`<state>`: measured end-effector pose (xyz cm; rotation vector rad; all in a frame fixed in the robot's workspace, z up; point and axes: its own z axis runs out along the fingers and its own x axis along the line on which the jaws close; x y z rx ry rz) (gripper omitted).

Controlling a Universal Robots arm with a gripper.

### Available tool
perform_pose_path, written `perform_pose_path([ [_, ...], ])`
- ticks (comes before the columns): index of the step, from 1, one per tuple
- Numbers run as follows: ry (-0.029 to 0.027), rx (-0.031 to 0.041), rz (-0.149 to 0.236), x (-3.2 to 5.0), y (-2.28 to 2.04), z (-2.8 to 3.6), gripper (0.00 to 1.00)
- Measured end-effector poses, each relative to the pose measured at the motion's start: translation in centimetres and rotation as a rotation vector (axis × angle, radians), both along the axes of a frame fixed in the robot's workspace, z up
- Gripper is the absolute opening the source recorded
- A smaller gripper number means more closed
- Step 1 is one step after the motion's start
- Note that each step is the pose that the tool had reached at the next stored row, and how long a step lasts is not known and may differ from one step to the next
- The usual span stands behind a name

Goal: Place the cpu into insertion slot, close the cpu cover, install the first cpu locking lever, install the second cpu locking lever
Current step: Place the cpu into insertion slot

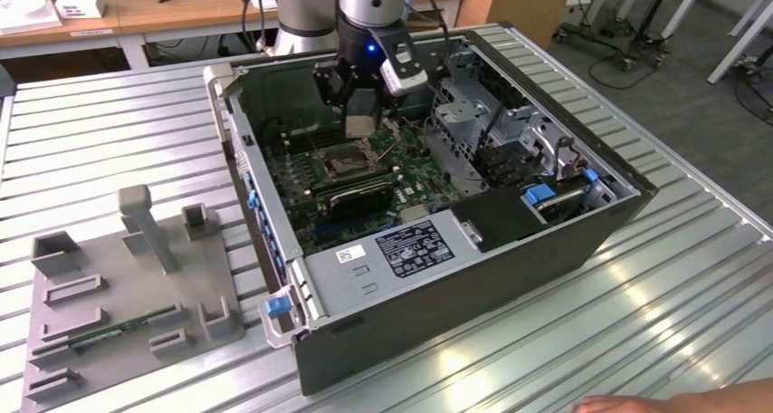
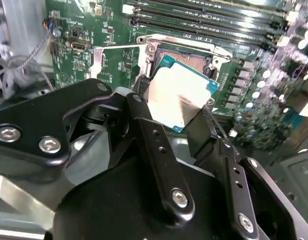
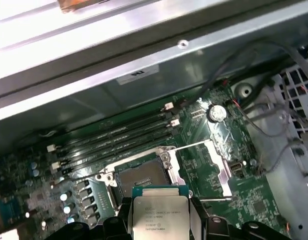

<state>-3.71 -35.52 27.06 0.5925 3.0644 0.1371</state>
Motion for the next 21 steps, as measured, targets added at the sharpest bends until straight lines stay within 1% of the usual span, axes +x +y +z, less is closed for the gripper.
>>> perform_pose_path([
  [21, 0.0, 0.0, -0.382, 0.0, 0.0, -0.32, 0.54],
])
